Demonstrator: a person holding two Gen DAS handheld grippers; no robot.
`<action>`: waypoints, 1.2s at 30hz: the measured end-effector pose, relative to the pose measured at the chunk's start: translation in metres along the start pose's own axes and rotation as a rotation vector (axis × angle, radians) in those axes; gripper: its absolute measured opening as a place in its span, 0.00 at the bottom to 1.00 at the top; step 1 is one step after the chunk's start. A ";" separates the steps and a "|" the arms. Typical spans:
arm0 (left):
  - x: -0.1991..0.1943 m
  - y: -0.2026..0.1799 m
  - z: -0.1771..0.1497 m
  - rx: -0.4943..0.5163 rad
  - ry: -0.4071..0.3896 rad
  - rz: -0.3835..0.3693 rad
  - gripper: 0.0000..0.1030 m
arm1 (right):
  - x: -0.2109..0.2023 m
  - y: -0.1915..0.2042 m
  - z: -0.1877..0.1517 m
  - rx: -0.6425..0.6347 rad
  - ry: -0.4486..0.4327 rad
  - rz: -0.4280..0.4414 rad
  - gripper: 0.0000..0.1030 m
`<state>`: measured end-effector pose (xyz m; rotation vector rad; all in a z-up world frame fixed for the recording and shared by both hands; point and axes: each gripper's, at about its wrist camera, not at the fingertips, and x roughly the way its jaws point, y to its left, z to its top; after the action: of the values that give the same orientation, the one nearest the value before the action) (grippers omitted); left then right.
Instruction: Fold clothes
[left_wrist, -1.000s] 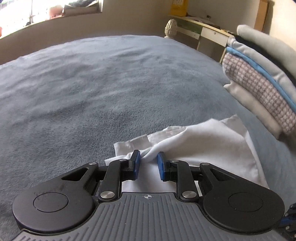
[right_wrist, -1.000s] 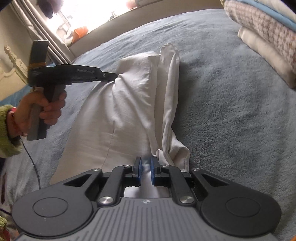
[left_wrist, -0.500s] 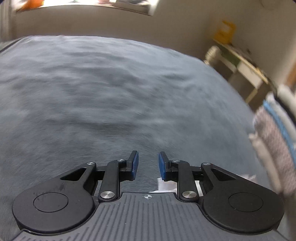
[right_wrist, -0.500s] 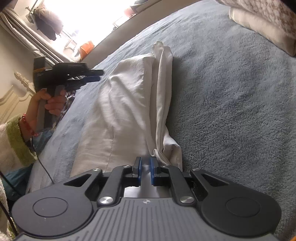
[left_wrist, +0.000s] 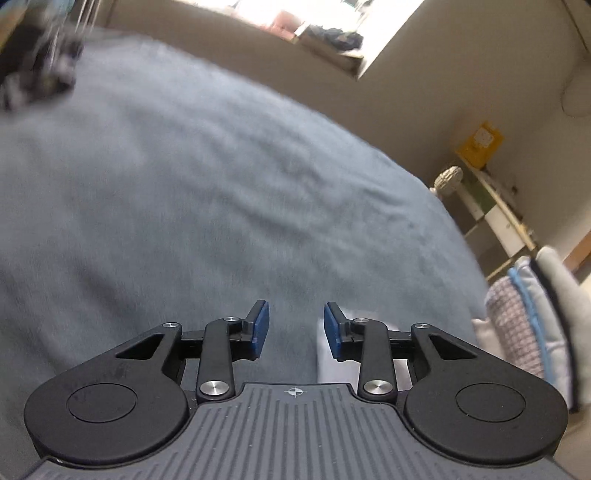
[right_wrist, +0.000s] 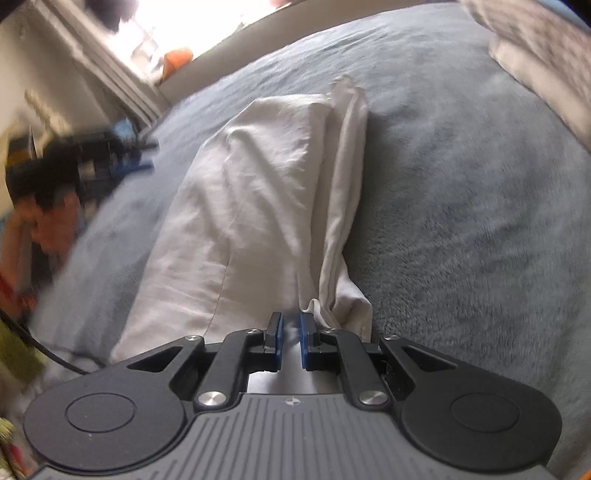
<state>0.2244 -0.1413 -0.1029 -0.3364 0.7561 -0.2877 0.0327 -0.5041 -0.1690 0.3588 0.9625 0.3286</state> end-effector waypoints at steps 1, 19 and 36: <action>-0.002 -0.010 0.009 0.088 -0.012 0.038 0.32 | 0.001 0.004 0.002 -0.024 0.014 -0.014 0.09; -0.057 -0.084 -0.161 0.829 0.254 -0.224 0.35 | 0.004 0.027 0.011 -0.144 0.077 -0.114 0.10; -0.050 -0.082 -0.177 0.803 0.244 -0.157 0.36 | 0.019 0.042 0.094 -0.334 -0.093 -0.163 0.16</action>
<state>0.0534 -0.2312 -0.1594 0.4083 0.7915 -0.7577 0.1168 -0.4730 -0.1156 -0.0093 0.8226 0.3149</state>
